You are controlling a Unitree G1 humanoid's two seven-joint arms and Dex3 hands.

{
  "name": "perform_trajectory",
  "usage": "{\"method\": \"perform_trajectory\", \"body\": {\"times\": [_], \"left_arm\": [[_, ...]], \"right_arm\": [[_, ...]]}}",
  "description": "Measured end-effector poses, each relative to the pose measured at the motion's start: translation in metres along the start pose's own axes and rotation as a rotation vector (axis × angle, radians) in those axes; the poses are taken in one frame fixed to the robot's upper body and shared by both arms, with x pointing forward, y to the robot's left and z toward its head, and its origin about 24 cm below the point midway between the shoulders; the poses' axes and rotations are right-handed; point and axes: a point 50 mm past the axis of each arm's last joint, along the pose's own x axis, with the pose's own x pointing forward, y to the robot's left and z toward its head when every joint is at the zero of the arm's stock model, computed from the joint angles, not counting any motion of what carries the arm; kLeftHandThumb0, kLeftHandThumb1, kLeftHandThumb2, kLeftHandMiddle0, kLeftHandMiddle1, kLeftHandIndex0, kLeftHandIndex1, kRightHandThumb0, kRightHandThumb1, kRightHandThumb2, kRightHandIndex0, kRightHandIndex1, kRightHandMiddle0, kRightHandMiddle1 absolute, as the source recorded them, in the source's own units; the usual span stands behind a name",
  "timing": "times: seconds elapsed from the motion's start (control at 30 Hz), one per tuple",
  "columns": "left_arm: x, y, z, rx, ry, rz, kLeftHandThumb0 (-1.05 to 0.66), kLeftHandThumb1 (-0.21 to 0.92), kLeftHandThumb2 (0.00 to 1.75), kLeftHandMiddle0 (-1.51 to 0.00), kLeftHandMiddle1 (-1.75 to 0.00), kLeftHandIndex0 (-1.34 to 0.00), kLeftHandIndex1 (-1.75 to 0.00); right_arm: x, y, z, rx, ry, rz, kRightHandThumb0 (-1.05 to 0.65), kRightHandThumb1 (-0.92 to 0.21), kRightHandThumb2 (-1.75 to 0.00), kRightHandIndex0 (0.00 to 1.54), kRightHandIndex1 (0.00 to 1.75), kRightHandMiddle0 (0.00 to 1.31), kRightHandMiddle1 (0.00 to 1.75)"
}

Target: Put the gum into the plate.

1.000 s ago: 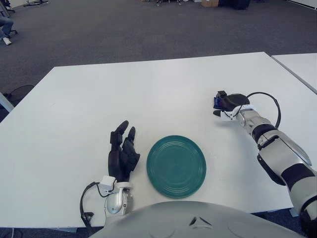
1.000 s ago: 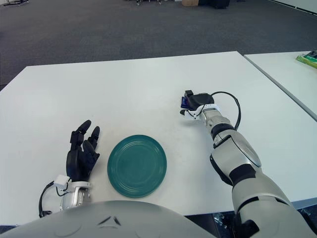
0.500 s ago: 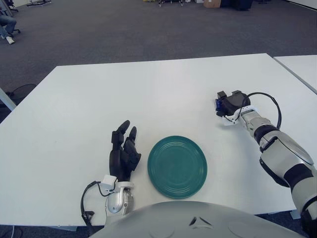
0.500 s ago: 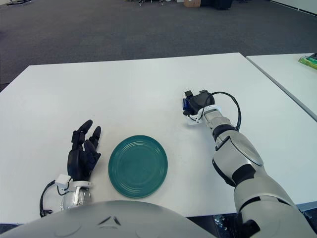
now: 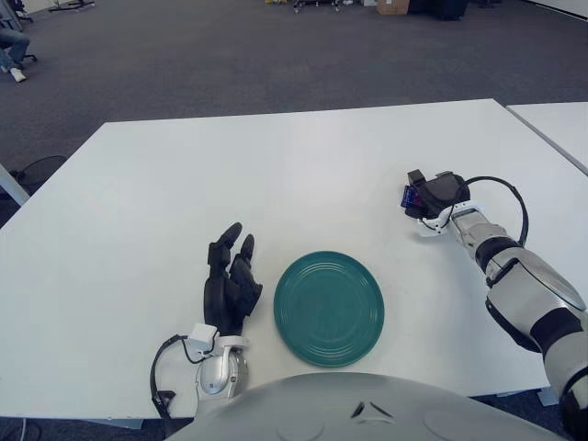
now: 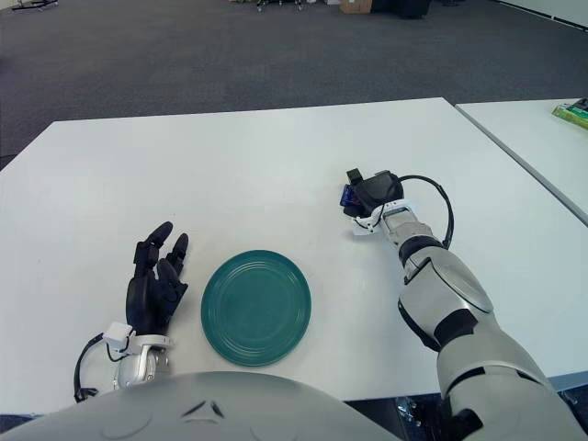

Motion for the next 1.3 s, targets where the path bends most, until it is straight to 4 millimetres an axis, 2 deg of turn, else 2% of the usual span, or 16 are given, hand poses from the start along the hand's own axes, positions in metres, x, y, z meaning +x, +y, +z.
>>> {"method": "perform_trajectory", "body": {"times": [0.5,0.7,0.83,0.97,1.03,1.17,1.3], "left_arm": [[0.002,0.001,0.000,-0.001,-0.010,0.003,-0.82,0.92,0.83,-0.54,-0.03,-0.15,-0.94],[0.002,0.004,-0.001,-0.008,-0.014,0.015,-0.83,0.92,0.83,-0.55,-0.03,-0.15,-0.94],[0.002,0.007,-0.001,-0.021,-0.016,0.022,-0.83,0.92,0.82,-0.55,-0.03,-0.16,-0.94],[0.002,0.009,-0.001,-0.028,-0.021,0.019,-0.83,0.92,0.83,-0.55,-0.03,-0.15,-0.94],[0.003,0.009,-0.001,-0.034,-0.022,0.015,-0.83,0.92,0.83,-0.56,-0.03,-0.15,-0.93],[0.005,0.010,0.000,-0.036,-0.026,0.014,-0.82,0.92,0.84,-0.57,-0.03,-0.16,-0.93],[0.005,0.010,0.000,-0.035,-0.029,0.016,-0.82,0.92,0.83,-0.56,-0.03,-0.15,-0.93]], "right_arm": [[0.000,0.003,0.002,0.147,0.096,-0.001,-0.47,-0.92,-0.71,1.06,1.75,0.74,1.75],[0.010,-0.013,0.000,0.286,0.165,-0.045,-0.47,-0.92,-0.69,1.07,1.75,0.78,1.75],[0.017,-0.028,0.004,0.381,0.124,-0.099,-0.48,-0.92,-0.64,1.09,1.75,0.82,1.75],[0.026,-0.052,0.016,0.425,0.000,-0.196,-0.49,-0.92,-0.60,1.11,1.75,0.85,1.75],[0.030,-0.071,0.021,0.433,-0.085,-0.279,-0.49,-0.92,-0.59,1.12,1.75,0.87,1.75],[0.034,-0.115,0.026,0.391,-0.252,-0.456,-0.47,-0.90,-0.58,1.16,1.75,0.91,1.75],[0.030,-0.165,0.032,0.324,-0.422,-0.651,-0.47,-0.80,-0.70,1.24,1.75,0.99,1.75]]}}
